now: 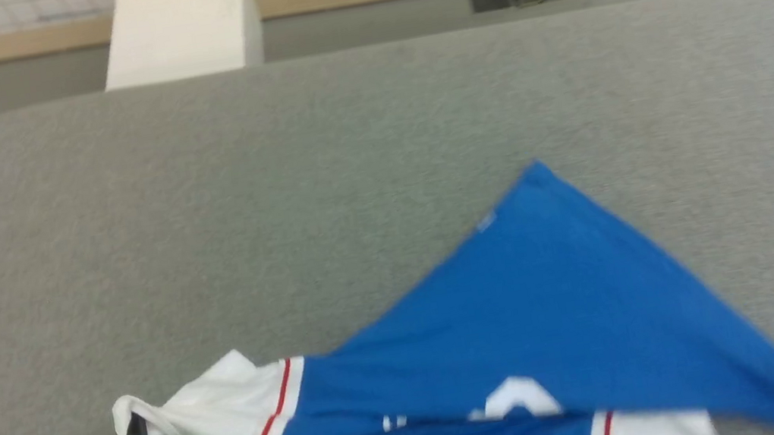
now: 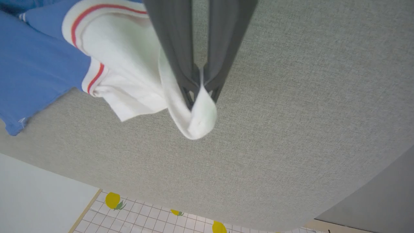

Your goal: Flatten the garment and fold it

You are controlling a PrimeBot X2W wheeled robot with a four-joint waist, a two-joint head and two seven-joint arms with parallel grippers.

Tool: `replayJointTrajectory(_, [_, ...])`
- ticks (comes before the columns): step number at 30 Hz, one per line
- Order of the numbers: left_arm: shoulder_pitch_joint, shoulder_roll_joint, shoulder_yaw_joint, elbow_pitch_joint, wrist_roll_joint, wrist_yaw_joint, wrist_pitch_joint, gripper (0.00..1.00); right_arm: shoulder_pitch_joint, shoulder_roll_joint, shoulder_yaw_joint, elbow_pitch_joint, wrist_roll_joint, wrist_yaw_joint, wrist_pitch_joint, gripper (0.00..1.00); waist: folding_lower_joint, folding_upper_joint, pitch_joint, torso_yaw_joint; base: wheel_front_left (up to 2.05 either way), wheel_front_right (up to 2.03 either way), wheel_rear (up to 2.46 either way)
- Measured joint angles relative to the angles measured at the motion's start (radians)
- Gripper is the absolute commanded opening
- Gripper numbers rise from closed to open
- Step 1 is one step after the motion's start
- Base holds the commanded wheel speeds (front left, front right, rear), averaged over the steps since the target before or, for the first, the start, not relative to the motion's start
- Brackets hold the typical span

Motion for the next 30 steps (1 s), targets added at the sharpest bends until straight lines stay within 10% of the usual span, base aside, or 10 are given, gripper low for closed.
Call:
replayJointTrajectory(5, [0.007,0.001,-0.003,0.0,0.0,0.0,0.006,0.0,0.188,0.126,-0.084,-0.034,-0.044,0.0,0.071,0.0,0.0,0.0001,-0.024,-0.03,0.0,0.0,0.0])
replayJointTrajectory(6, [0.01,0.002,-0.003,0.0,0.0,0.0,0.008,0.0,0.223,0.159,-0.097,-0.042,-0.049,0.0,0.075,0.21,0.0,0.0,-0.026,-0.034,0.0,0.0,0.0])
replayJointTrajectory(7, [0.01,0.002,-0.004,-0.001,0.0,0.001,0.009,0.0,0.247,0.187,-0.112,-0.055,-0.055,0.0,0.075,1.0,0.0,0.0,-0.026,-0.037,0.0,0.0,0.0])
replayJointTrajectory(18, [0.004,0.004,-0.012,-0.011,0.0,0.003,0.009,0.0,0.124,0.325,-0.264,-0.176,-0.196,0.0,-0.29,1.0,0.0,0.0,0.009,-0.033,0.0,0.0,0.0])
replayJointTrajectory(25, [-0.019,0.002,-0.02,-0.026,0.002,0.007,0.009,0.0,-0.069,0.302,-0.178,-0.159,-0.262,0.0,-0.446,1.0,0.0,0.0,0.033,-0.022,0.0,0.0,0.0])
replayJointTrajectory(30, [-0.054,-0.007,-0.03,-0.027,0.005,0.007,0.0,0.0,-0.208,0.221,-0.011,-0.115,-0.246,0.0,-0.35,1.0,0.0,0.0,0.061,-0.007,0.0,0.0,0.0])
